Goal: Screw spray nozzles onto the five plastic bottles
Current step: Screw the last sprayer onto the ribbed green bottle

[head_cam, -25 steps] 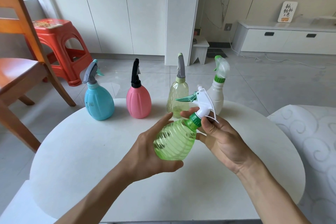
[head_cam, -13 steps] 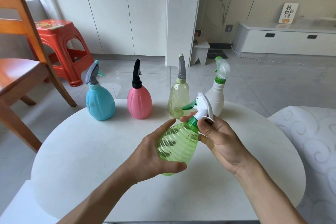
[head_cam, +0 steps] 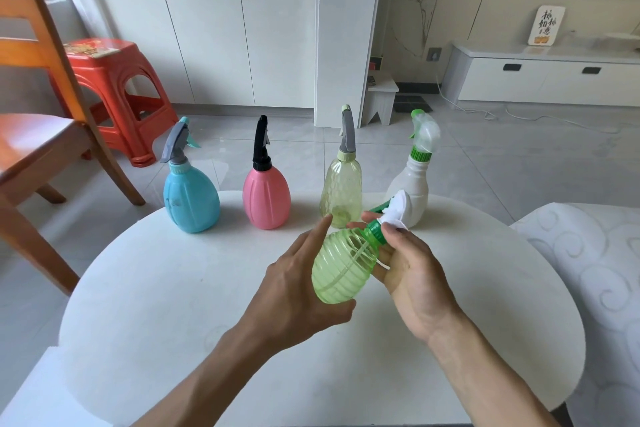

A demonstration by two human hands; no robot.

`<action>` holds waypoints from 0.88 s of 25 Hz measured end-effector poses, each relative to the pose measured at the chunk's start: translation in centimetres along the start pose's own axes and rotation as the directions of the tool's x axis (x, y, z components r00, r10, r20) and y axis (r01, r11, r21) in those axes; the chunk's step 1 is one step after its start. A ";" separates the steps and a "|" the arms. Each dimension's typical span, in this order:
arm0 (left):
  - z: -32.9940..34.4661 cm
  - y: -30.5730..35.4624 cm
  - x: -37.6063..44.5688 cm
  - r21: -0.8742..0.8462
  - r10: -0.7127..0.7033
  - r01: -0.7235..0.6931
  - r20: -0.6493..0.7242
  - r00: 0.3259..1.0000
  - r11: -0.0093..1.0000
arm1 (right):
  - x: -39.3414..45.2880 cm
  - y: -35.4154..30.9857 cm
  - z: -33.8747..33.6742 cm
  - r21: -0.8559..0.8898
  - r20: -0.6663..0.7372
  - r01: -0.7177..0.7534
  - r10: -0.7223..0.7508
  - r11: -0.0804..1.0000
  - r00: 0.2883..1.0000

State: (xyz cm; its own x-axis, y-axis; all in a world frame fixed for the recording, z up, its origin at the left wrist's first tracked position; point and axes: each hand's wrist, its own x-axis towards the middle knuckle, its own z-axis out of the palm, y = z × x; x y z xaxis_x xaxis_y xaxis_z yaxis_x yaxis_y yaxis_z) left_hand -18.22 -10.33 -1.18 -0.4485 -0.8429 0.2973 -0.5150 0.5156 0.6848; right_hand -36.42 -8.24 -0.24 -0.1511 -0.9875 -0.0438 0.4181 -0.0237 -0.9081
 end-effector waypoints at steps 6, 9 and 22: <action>0.3 0.3 -0.5 0.086 0.052 -0.053 0.011 0.999 0.995 | -0.5 0.8 0.8 -0.103 -0.173 0.031 -0.049 0.994 0.984; 0.2 0.3 -0.4 0.100 0.036 -0.037 0.007 0.999 0.994 | -0.6 0.6 0.6 -0.037 -0.131 -0.010 0.005 0.999 0.991; 0.8 1.0 -0.6 0.342 0.097 -0.046 -0.134 0.986 0.939 | -0.5 0.2 0.4 -0.093 -0.011 0.008 -0.009 0.996 1.000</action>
State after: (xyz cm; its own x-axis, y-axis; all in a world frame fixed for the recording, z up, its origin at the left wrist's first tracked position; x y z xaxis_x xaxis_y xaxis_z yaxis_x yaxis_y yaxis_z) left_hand -19.04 -9.21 -1.22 -0.3945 -0.8017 0.4492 -0.7123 0.5756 0.4017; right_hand -35.94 -7.79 -0.21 -0.1647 -0.9855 -0.0402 0.3315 -0.0169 -0.9433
